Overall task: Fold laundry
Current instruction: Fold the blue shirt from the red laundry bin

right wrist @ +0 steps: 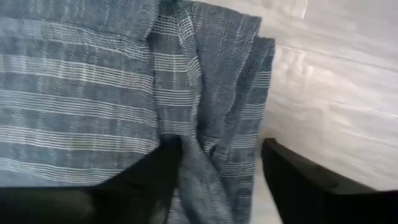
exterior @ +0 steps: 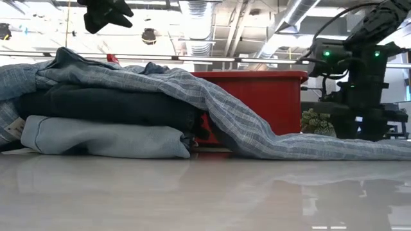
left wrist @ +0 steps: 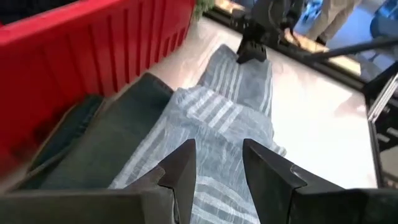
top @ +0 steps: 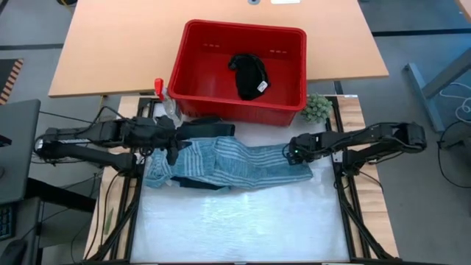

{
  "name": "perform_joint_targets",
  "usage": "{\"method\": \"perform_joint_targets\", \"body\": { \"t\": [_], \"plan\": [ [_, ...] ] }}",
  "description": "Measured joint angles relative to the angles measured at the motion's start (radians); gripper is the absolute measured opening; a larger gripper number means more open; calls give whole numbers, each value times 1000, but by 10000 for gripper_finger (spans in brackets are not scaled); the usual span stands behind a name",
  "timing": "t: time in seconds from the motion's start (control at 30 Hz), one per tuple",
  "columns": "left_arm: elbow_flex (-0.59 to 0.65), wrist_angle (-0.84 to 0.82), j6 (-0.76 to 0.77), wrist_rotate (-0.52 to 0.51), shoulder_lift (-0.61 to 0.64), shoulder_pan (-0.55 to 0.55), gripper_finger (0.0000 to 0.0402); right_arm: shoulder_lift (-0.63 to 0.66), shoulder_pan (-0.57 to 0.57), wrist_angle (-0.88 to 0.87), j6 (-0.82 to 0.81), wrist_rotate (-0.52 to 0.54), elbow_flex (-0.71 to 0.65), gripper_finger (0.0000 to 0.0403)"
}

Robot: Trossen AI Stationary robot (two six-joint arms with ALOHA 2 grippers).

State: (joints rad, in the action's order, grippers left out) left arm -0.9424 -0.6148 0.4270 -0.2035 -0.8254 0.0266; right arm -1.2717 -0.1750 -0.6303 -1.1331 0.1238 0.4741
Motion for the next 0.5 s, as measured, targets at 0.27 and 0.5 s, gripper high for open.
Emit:
{"method": "perform_joint_targets", "body": {
  "t": [0.27, 0.5],
  "plan": [
    [0, 0, -18, -49, -18, -17, 118, 20, 16, 10, -6, -37, 67, 33],
    [34, 90, -3, -55, -56, -20, 119, 87, -52, -331, 116, -60, 290, 35]
  ]
}}
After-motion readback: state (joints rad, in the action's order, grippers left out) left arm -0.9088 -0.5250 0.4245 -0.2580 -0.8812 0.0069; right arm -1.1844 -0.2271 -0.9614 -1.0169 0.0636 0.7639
